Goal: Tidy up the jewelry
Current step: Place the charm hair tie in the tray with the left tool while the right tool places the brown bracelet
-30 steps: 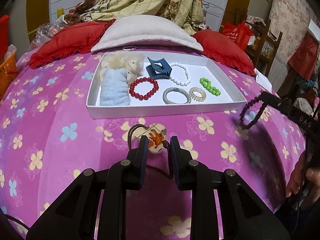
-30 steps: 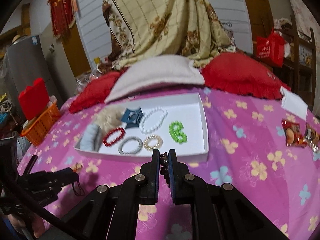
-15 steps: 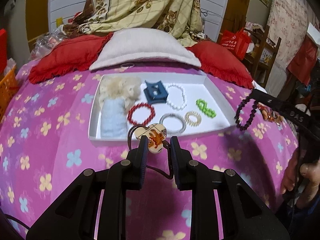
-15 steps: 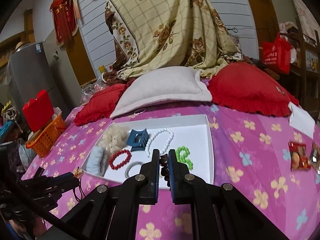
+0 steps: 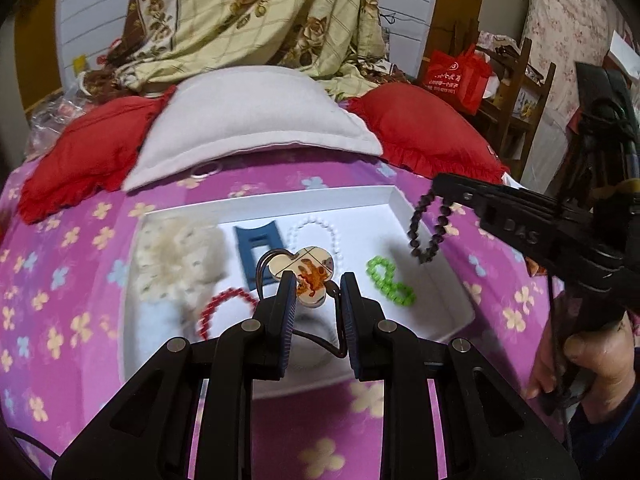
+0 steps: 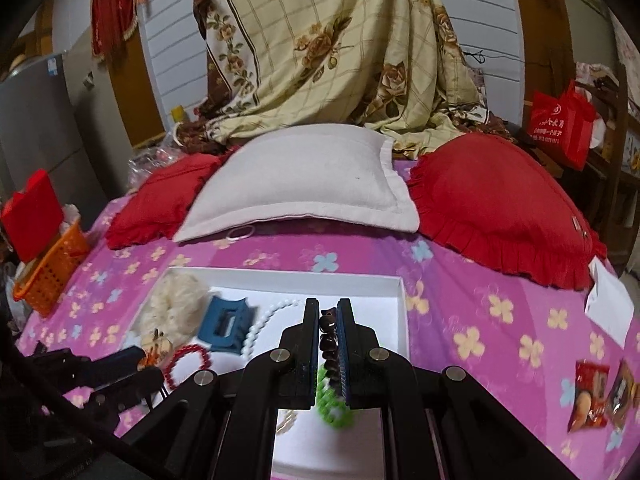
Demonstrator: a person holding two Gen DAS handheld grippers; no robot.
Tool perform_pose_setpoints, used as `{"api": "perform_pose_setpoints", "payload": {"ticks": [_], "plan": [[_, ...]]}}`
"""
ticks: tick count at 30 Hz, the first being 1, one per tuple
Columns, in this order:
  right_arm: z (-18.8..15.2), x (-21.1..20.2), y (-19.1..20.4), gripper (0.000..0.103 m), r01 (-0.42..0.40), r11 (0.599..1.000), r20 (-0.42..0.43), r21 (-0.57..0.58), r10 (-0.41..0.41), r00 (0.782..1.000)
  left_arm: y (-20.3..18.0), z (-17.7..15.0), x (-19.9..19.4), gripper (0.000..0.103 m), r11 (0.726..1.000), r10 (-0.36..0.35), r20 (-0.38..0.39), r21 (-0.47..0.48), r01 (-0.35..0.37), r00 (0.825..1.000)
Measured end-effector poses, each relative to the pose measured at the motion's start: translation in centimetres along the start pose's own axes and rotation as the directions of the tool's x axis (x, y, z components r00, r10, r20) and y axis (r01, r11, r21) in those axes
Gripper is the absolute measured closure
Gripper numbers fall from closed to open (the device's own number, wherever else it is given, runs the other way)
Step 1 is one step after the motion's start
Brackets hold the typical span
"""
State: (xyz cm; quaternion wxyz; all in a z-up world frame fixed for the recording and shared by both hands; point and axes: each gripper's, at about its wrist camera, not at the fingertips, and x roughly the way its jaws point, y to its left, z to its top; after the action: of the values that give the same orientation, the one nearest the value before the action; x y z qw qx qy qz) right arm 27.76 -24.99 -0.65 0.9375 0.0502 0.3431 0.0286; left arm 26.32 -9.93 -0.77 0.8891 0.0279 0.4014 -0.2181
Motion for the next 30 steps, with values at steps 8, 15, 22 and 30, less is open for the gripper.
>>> {"api": "perform_pose_setpoints", "payload": {"ticks": [8,15,22,30], "plan": [[1.1,4.0,-1.7,0.095,-0.002,1.0,-0.069,0.011,0.003,0.998,-3.0,0.5,4.2,0.082,0.997,-0.078,-0.064,-0.002,0.078,0.995],[-0.1,7.3,-3.2,0.095,-0.016,0.997,-0.135,0.081,0.027,0.99,-4.2,-0.2,7.8,0.082,0.99,-0.138,-0.137,-0.034,0.134,0.981],[-1.2,8.5,-4.2,0.095,-0.007,0.994,-0.167,0.105,0.024,0.986,-4.9,-0.7,8.4,0.075,0.989,-0.15,-0.147,-0.01,0.15,0.978],[-2.3,5.2,-4.0,0.063,0.016,0.995,-0.145,0.1,-0.001,0.989,-4.3,-0.4,4.1,0.065,0.981,-0.195,-0.109,-0.018,0.194,0.975]]}}
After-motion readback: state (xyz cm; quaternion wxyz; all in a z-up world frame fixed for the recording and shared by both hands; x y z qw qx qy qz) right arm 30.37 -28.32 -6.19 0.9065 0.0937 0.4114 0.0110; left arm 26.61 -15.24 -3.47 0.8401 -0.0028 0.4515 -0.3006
